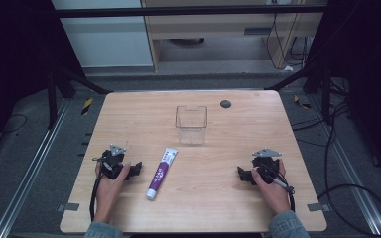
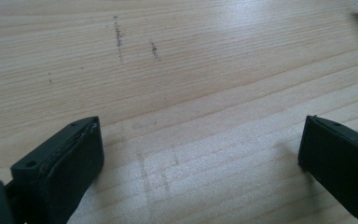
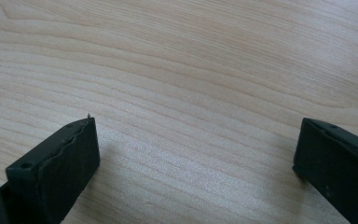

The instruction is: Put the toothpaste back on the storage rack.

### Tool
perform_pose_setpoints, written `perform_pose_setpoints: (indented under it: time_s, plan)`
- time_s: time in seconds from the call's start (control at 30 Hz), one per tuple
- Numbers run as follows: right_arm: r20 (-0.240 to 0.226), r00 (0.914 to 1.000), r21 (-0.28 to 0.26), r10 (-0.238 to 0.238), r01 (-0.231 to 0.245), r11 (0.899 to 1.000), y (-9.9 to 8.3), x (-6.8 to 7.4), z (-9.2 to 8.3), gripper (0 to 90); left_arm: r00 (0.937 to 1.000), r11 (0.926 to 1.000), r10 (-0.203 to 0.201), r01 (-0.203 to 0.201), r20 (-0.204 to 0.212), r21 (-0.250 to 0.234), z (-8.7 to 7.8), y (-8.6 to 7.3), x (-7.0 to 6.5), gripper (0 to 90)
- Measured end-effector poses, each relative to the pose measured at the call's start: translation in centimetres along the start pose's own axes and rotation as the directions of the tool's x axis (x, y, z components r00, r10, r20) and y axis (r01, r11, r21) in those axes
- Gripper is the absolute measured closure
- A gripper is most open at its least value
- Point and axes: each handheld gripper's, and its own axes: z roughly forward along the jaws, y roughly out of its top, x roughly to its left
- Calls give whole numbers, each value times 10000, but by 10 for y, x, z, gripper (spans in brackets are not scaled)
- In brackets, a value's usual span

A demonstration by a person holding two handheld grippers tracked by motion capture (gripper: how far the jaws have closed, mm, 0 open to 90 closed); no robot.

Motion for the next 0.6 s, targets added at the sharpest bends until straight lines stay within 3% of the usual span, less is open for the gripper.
perform_pose_setpoints:
  time_s: [0.1, 0.2, 0.37, 0.43, 0.6]
  plan:
    - [-1, 10000, 0, 2, -2, 10000, 0, 0, 0, 4, 10000, 10000, 11, -11, 29, 78, -2, 0, -1, 0]
    - [0, 10000, -2, 1, -1, 10000, 0, 0, 0, 4, 9999, 9999, -19, 18, 108, 112, -6, 4, -4, 62]
    - [4, 10000, -1, 5, -5, 10000, 0, 0, 0, 5, 9997, 9998, 120, -122, 225, 127, -12, 11, -12, 61]
    - [0, 10000, -2, 7, -7, 10000, 0, 0, 0, 5, 9987, 9977, 514, -516, 63, 439, -16, 13, -17, 61]
    - [-6, 10000, -4, -9, 9, 10000, 0, 0, 0, 4, 9976, 9950, 691, -689, -3, 725, -17, 10, -18, 63]
